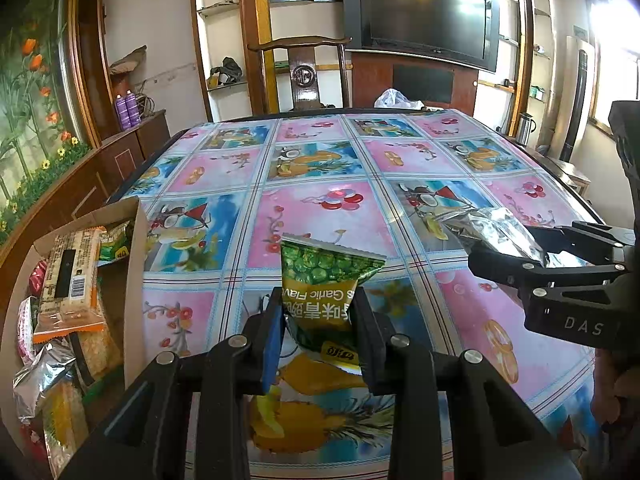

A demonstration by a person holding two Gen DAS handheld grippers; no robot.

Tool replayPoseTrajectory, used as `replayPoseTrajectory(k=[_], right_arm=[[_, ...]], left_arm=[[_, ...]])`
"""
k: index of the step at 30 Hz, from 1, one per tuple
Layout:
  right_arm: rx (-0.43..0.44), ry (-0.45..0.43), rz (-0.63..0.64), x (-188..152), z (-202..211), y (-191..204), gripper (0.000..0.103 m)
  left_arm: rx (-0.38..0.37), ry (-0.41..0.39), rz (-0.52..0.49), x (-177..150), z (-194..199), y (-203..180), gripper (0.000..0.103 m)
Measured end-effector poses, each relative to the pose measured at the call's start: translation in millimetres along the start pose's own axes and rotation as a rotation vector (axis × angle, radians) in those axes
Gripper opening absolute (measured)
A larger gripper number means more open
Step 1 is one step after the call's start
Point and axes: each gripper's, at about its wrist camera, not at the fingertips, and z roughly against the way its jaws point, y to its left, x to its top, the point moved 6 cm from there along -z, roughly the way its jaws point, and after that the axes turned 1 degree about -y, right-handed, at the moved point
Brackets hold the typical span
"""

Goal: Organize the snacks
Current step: 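Carry the green pea bag and silver foil bag toward the box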

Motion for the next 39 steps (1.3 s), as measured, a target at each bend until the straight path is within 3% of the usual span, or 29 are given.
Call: replayPoseTrajectory(k=[14, 21, 28, 39], right_arm=[[-0.027, -0.012, -0.046, 3.5, 0.9, -3.7, 0.064], [-0.090, -0.085, -0.109, 13.2, 17.8, 1.6, 0.064], [-0.092, -0.143, -0.191, 12.8, 34.8, 4.6, 0.064], [0.021, -0.153, -0.115, 5.9, 29.4, 79.9, 0.064]], left_arm=[[0.008, -0.020, 0.004, 3.5, 2.2, 2.9, 0.031], [0.020, -0.054, 0.026, 9.0, 8.2, 9.3, 0.031], [0.036, -0.106, 0.031, 14.9, 29.4, 14.0, 0.031], [0.059, -0.146, 0.114, 14.9, 70.7, 54.9, 0.031]])
